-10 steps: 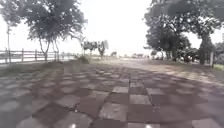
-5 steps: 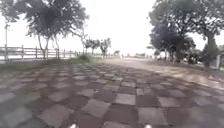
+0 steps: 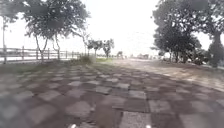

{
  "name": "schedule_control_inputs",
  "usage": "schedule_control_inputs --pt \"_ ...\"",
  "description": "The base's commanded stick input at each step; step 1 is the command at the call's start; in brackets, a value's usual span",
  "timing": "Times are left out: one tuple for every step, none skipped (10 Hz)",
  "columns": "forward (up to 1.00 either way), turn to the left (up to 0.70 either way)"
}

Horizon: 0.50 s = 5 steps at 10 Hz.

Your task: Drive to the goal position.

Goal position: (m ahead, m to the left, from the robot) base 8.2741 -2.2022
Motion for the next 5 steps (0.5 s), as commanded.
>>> schedule_control_inputs --pt "1.00 0.00" --pt "1.00 0.00" --pt "1.00 0.00" --pt "1.00 0.00" --pt "1.00 0.00"
